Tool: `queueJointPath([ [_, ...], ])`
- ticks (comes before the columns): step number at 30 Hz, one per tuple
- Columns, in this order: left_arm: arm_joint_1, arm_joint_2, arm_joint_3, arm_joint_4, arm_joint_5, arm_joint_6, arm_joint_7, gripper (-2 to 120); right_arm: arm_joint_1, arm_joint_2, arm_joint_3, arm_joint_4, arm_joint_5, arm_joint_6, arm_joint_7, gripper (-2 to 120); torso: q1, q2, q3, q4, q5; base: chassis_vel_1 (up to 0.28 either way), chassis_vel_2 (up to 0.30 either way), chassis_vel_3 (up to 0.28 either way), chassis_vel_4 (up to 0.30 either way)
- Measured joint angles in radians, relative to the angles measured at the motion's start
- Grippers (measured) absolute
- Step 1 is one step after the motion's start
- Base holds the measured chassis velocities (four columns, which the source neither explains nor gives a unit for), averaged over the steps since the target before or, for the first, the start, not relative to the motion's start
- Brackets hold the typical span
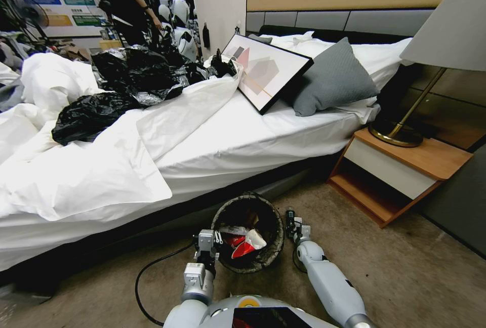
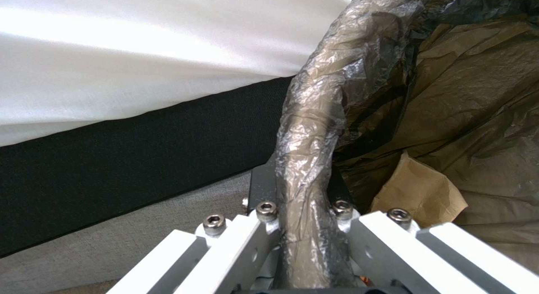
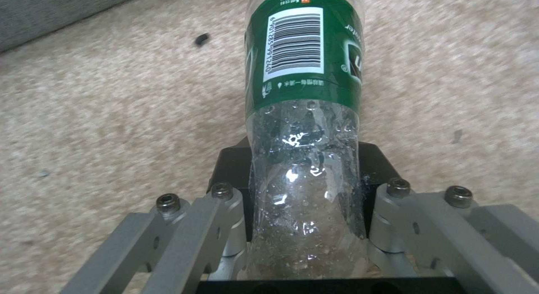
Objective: Pick up the trash bin, then pick up the garbage from the floor and place it into the trash bin.
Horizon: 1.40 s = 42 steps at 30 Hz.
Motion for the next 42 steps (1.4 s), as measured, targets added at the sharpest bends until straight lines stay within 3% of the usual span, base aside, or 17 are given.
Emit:
queueJointPath([
  [7, -0.001, 0.001, 0.003, 0.003, 0.0, 0.0, 0.0, 0, -0.024, -0.006, 0.032, 0.059, -0.018, 0.049, 0.009, 26, 0.0, 0.0, 0.0, 0.0, 0.0, 0.0, 0.0, 0.0, 0.0],
  [11, -0.006, 0.001, 0.004, 0.01, -0.001, 0.0, 0.0, 0, -0.059, -0.015, 0.063, 0.155, -0.034, 0.116, -0.002, 26, 0.0, 0.0, 0.0, -0.0001, 0.0001, 0.0, 0.0, 0.0, 0.0],
  [14, -0.012, 0.001, 0.007, 0.013, -0.002, 0.001, -0.001, 0, -0.121, -0.03, 0.095, 0.33, -0.027, 0.175, -0.002, 26, 0.0, 0.0, 0.0, 0.0002, -0.0003, 0.0, 0.0, 0.0, 0.0],
  [15, -0.012, 0.001, 0.007, 0.013, -0.002, 0.001, -0.001, 0, -0.121, -0.03, 0.095, 0.33, -0.027, 0.175, -0.002, 26, 0.0, 0.0, 0.0, 0.0002, -0.0003, 0.0, 0.0, 0.0, 0.0],
  [19, -0.015, 0.0, 0.012, 0.015, -0.004, 0.002, -0.001, 0, -0.227, -0.044, 0.133, 0.596, -0.039, 0.263, -0.031, 26, 0.0, 0.0, 0.0, 0.0, -0.0002, 0.0, 0.0, 0.0, 0.0],
  [24, -0.016, 0.0, 0.014, 0.016, -0.004, 0.002, -0.001, 0, -0.27, -0.045, 0.145, 0.714, -0.059, 0.321, -0.079, 26, 0.0, 0.0, 0.0, -0.0001, -0.0004, 0.0, 0.0, 0.0, 0.0],
  [27, -0.016, 0.0, 0.014, 0.017, -0.004, 0.003, -0.001, 0, -0.349, -0.056, 0.142, 0.955, -0.069, 0.432, -0.233, 26, 0.0, 0.0, 0.0, 0.0001, -0.0002, 0.0, 0.0, 0.0, 0.0],
  [31, -0.016, 0.001, 0.013, 0.017, -0.005, 0.003, -0.001, 0, -0.39, -0.069, 0.12, 1.091, -0.054, 0.467, -0.308, 26, 0.0, 0.0, 0.0, 0.0002, -0.0003, 0.0, 0.0, 0.0, 0.0],
  [35, -0.015, 0.003, 0.009, 0.017, -0.008, 0.003, -0.001, 0, -0.449, -0.121, 0.077, 1.172, -0.037, 0.475, -0.334, 26, 0.0, 0.0, 0.0, -0.0002, 0.0, 0.0, 0.0, 0.0, 0.0],
  [42, -0.019, 0.003, 0.011, 0.022, -0.013, 0.005, -0.002, 0, -0.553, -0.243, 0.034, 1.184, -0.054, 0.5, -0.356, 26, 0.0, 0.0, 0.0, 0.0, 0.0, 0.0, 0.0, 0.0, 0.0],
])
